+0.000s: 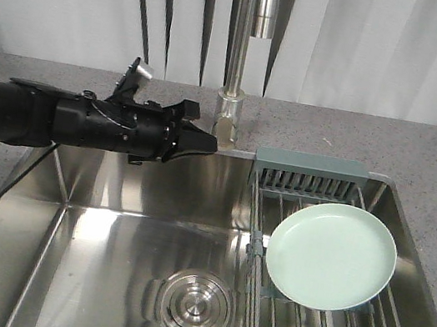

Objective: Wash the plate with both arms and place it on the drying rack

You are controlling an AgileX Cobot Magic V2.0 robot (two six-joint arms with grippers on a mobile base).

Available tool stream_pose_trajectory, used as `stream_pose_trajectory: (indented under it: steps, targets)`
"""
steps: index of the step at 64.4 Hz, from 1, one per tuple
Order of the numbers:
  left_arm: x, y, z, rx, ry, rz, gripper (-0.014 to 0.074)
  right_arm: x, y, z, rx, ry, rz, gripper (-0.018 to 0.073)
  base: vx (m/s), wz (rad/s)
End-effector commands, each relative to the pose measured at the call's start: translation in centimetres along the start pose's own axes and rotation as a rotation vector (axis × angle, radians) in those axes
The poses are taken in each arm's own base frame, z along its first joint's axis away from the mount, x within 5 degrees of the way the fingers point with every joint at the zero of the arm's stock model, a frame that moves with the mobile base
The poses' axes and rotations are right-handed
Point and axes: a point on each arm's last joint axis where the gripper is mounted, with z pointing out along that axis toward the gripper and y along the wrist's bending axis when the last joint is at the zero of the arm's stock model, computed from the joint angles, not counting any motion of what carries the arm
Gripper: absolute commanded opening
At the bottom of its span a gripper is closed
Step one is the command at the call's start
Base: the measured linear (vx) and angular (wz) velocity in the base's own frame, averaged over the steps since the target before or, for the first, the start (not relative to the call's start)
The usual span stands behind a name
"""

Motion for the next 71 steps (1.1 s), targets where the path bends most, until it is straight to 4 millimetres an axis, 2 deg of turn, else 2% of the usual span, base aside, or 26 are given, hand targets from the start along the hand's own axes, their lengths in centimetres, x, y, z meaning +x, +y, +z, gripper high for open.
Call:
stream_pose_trajectory:
  steps: [1, 18, 32, 48, 71]
  targets:
    - [-1.6, -2.8, 0.3, 0.131, -0.051, -0.031, -0.0006, -1.4, -0.3, -0.3, 0.029, -0.084, 0.009, -0.0008, 0.00, 0.00]
    - [-3.4, -1.8, 2.9, 0.150, -0.052, -0.060, -0.0006, -1.4, -0.3, -0.3, 0.029, -0.084, 0.009, -0.0008, 0.00, 0.00]
    - [-4.7, -1.8, 4.0, 0.170, -0.069, -0.034, -0.0006, -1.4, -0.3, -0.3, 0.028, -0.083, 0.009, -0.0008, 0.00, 0.00]
    - [-6.2, -2.0, 4.3, 0.150, -0.129, -0.034, -0.0006, -1.4, -0.3, -0.3, 0.027, -0.081, 0.009, -0.0008, 0.00, 0.00]
    - [-7.5, -4.0, 3.9, 0.193, -0.163, 0.017, -0.0006, -1.4, -0.3, -0.3, 0.027, -0.081, 0.009, -0.0008, 0.00, 0.00]
